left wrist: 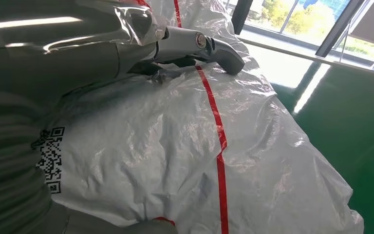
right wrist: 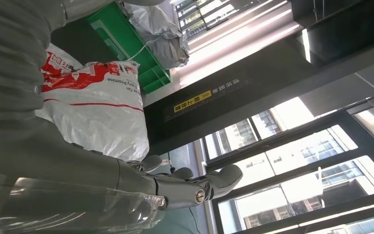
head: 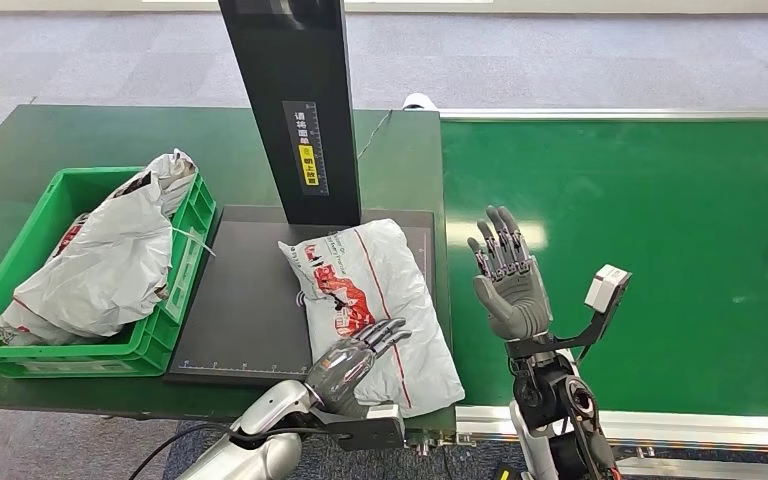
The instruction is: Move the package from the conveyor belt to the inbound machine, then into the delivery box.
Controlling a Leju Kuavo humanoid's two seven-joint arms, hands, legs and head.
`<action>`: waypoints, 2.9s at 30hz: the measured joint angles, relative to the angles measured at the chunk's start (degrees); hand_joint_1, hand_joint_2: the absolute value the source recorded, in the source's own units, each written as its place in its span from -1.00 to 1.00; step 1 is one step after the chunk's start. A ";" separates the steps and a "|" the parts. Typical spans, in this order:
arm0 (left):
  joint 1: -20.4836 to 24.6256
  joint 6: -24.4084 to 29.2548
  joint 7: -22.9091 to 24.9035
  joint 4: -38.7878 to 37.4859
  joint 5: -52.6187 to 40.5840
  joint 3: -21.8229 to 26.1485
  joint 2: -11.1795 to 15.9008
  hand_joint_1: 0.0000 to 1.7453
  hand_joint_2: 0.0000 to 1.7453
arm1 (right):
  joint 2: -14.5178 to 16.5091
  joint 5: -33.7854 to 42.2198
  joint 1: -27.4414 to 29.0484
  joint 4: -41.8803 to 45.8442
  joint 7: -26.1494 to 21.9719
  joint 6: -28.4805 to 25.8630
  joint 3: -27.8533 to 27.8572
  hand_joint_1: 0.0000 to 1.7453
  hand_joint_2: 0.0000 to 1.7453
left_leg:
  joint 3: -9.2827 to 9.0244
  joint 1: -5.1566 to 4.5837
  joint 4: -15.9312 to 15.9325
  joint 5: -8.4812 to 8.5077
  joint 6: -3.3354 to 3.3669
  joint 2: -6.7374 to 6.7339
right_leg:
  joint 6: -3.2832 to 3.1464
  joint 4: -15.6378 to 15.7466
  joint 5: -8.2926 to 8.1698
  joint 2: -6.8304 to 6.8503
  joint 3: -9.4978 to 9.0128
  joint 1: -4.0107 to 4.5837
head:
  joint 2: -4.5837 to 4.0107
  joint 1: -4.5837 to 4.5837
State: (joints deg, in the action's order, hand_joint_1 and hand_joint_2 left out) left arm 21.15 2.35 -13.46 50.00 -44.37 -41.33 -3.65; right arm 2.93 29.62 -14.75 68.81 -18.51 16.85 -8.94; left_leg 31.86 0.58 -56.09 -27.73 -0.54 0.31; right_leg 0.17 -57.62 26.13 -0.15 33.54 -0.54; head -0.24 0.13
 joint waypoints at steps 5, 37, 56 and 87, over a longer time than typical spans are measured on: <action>0.09 0.15 -0.01 -0.10 -0.02 -0.05 0.02 0.88 1.00 | 0.00 0.03 -0.01 -0.03 0.00 0.01 -0.01 -1.00 1.00 | -0.03 0.00 0.00 0.00 0.00 0.01 | 0.00 0.00 0.00 0.02 -0.04 0.00 | 0.00 0.00; -4.35 1.58 -10.72 20.16 34.71 20.06 6.12 1.00 1.00 | -2.57 3.64 2.98 0.15 -0.44 -0.25 -1.20 -1.00 1.00 | 0.19 0.02 0.00 0.01 -0.02 -0.08 | -0.01 -0.02 0.00 -0.02 0.28 0.02 | 0.00 0.00; -6.64 1.87 -12.86 44.03 45.48 36.61 7.26 1.00 1.00 | -2.48 2.48 9.84 7.16 -0.24 -1.28 1.47 -1.00 1.00 | 0.36 0.02 0.00 0.01 -0.01 -0.12 | -0.01 -0.02 0.01 -0.03 0.45 0.03 | 0.00 0.00; 8.72 11.24 -3.39 10.15 34.21 54.67 20.86 1.00 1.00 | -2.44 3.28 8.29 7.06 0.87 -0.76 2.03 -1.00 1.00 | 0.40 0.03 0.01 0.04 -0.06 -0.26 | -0.03 -0.03 0.00 -0.12 0.52 0.04 | 0.00 0.02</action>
State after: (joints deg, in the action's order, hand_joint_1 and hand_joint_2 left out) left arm 29.87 13.59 -16.85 60.15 -10.16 13.34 17.21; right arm 0.49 32.89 -6.46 75.87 -17.64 16.09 -6.91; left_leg 32.25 0.61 -56.09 -27.69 -0.59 0.05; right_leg 0.14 -57.65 26.13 -0.27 34.06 -0.50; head -0.24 0.15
